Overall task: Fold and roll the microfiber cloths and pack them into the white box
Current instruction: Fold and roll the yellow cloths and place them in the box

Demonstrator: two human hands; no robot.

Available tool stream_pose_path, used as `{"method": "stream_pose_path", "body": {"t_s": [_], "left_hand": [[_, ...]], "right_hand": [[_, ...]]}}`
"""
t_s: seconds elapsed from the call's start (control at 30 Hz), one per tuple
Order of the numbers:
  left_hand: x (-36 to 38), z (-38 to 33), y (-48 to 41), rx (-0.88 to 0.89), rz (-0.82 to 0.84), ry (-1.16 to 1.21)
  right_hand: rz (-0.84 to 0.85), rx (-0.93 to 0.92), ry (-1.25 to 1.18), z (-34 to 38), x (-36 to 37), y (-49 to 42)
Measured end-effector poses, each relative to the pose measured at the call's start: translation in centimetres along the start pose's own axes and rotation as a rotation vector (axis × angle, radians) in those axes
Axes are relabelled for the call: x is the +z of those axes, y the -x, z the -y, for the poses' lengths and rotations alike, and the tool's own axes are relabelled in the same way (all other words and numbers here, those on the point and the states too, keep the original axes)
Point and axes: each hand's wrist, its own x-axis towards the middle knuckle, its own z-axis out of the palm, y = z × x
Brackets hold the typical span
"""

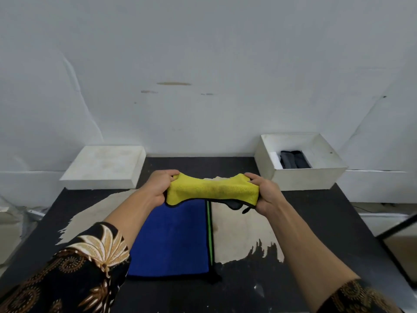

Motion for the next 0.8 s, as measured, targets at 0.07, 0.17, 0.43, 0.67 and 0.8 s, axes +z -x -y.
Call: {"method": "stream_pose_path", "body": {"t_s": [0.07,0.17,0.43,0.67,0.8], "left_hand": [[2.4,0.5,-0.2,-0.024,0.039,-0.041],[5.7,0.1,-0.5,0.001,0.091,-0.072],[11.9,-4.3,1.0,0.28,0.164,0.014],[16.3,7.2,5.3,0.234,0.092,-0.199],[17.4,16.5,5.9,-0.155,0.084,-0.489]], "right_hand": [[-0.056,-0.005,-0.002,0.7,-2.3,-0.3],[-0.095,-0.026,0.065,2.6,-4.9,-0.5],[0.077,-0.251,0.026,11.5,-9.0,1.7],[-0.027,-0.059,0.279,5.0,-19.1,0.5],[-0.17,0.117,0.724,-3.0,-23.5,-3.3]]}}
